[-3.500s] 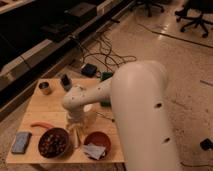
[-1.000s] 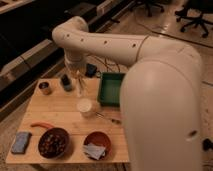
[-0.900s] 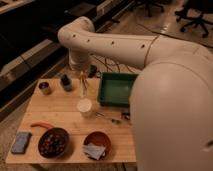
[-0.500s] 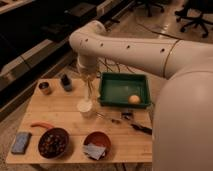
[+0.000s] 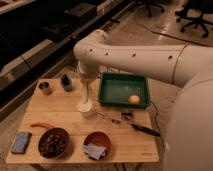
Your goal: Place banana in paper cup
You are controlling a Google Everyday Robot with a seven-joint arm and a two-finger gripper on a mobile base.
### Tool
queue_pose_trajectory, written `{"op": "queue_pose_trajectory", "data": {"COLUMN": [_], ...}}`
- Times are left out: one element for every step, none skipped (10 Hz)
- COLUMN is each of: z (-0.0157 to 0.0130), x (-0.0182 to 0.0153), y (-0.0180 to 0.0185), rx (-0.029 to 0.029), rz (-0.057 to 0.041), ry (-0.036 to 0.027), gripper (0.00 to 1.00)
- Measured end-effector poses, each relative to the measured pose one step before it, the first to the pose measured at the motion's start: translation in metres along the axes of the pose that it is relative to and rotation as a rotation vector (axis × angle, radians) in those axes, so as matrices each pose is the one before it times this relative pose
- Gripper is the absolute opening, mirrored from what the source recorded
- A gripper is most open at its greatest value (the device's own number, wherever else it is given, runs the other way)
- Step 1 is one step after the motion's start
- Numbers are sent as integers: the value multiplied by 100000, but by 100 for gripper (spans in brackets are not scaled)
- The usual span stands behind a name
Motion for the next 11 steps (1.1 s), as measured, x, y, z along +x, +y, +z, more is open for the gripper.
{"op": "queue_pose_trajectory", "data": {"z": [367, 189, 297, 636, 668, 626, 693, 579, 686, 568, 459], "x": [192, 136, 159, 188, 41, 11, -63, 19, 120, 103, 28], "y": [159, 281, -178, 258, 411, -70, -126, -318, -175, -200, -546], "rx": [530, 1045, 3347, 2566, 862, 78, -1233, -975, -1426, -1840, -1123], "rz": [-384, -724, -415, -962, -716, 177, 1053, 1013, 984, 1394, 1747], "ry": [-3773, -3963, -3531, -1291, -747, -201, -1, 161, 511, 666, 589], "gripper": [0, 0, 0, 0, 0, 0, 0, 0, 0, 0, 0]}}
